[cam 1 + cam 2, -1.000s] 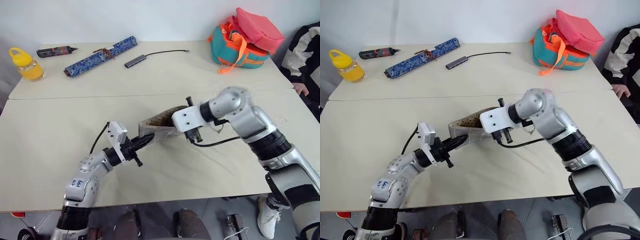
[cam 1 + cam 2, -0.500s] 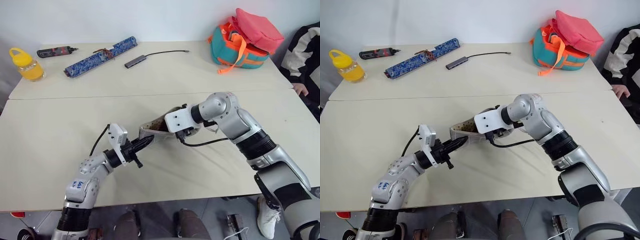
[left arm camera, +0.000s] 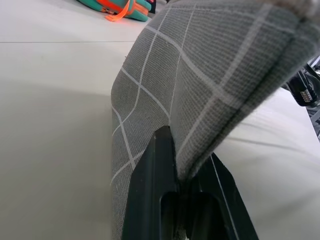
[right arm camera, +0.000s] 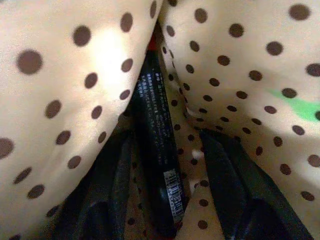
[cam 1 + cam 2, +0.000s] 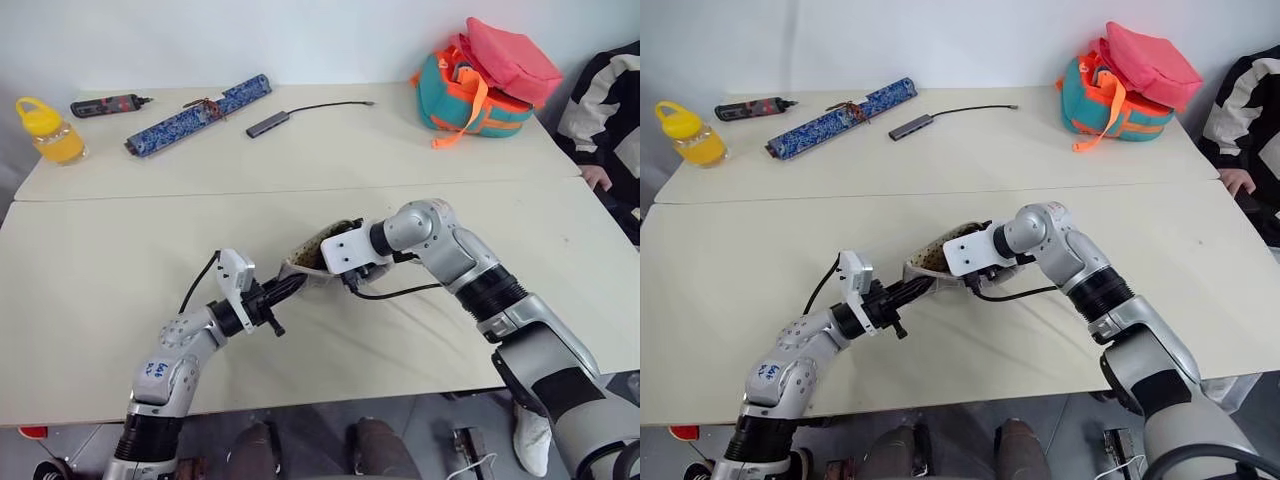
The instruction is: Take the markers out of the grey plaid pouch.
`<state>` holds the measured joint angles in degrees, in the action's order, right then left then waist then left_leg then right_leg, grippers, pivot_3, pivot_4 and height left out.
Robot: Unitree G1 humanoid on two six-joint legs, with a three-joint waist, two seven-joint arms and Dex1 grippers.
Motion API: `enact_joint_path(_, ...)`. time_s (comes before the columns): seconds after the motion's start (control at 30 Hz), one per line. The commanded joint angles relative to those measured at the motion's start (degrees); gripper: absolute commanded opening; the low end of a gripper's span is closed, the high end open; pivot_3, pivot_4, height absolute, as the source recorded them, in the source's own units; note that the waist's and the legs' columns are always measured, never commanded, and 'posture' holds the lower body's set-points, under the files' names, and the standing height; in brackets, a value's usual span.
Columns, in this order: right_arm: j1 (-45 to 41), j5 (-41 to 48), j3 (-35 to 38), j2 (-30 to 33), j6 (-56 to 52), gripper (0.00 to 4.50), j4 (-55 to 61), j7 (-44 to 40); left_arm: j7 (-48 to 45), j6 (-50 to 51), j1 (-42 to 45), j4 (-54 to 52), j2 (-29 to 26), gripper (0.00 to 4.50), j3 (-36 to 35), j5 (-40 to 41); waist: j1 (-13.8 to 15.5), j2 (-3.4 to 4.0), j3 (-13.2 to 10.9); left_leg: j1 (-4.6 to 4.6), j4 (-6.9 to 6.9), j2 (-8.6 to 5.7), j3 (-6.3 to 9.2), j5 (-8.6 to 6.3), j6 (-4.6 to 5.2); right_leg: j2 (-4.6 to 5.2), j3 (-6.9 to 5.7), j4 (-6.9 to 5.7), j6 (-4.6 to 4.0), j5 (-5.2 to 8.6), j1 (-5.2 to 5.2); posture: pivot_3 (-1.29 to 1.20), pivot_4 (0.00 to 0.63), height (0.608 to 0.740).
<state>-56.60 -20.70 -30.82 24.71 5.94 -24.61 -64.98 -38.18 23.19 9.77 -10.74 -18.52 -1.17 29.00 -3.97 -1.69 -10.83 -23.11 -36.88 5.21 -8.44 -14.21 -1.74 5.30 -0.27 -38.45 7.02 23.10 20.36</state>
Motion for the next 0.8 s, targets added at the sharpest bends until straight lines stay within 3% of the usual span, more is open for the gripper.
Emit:
enact_joint_path(0.03,1.53,-0.62,-0.60,-0.61,0.12,1.03,-1.79,0.47,-0.28,-0.85,-0.33,-1.55,-0.10,0.00,-0.43,0.30,-0.32,0.00,0.00,0.01,-0.04,0.00,0.01,0.00,0.00,0.00,0.00,-0.01,0.00,0.00,-0.02,0.00,0.150,0.740)
enact_joint_path(0.1,1.20,0.09,0.46,-0.10,0.08,0.59,-0.63,0.06,-0.23,-1.13,-0.26,-1.48,-0.25,0.00,-0.58,0.06,-0.47,0.00,0.00,0.00,-0.09,0.00,0.02,0.00,0.00,0.00,0.00,-0.05,0.00,0.00,-0.04,0.00,0.150,0.740)
enact_joint_path(0.5,1.86,15.37,13.01,7.01,-13.35,0.59,19.31,-8.80,0.67,-5.94,1.61,0.91,-2.08,0.00,-3.68,-2.46,0.32,0.00,-0.01,-0.15,-0.01,0.00,0.02,-0.17,0.00,0.04,-0.03,0.08,0.01,0.00,0.11,0.00,0.150,0.740)
enact_joint_path(0.8,3.39,28.13,19.27,5.60,-23.91,0.59,27.45,-8.45,1.68,-12.94,4.02,4.40,-2.98,0.00,-3.60,-7.09,0.90,-0.01,-0.02,-0.18,0.03,0.05,-0.01,-0.23,0.03,0.00,-0.04,0.29,0.01,0.00,0.10,0.00,0.150,0.740)
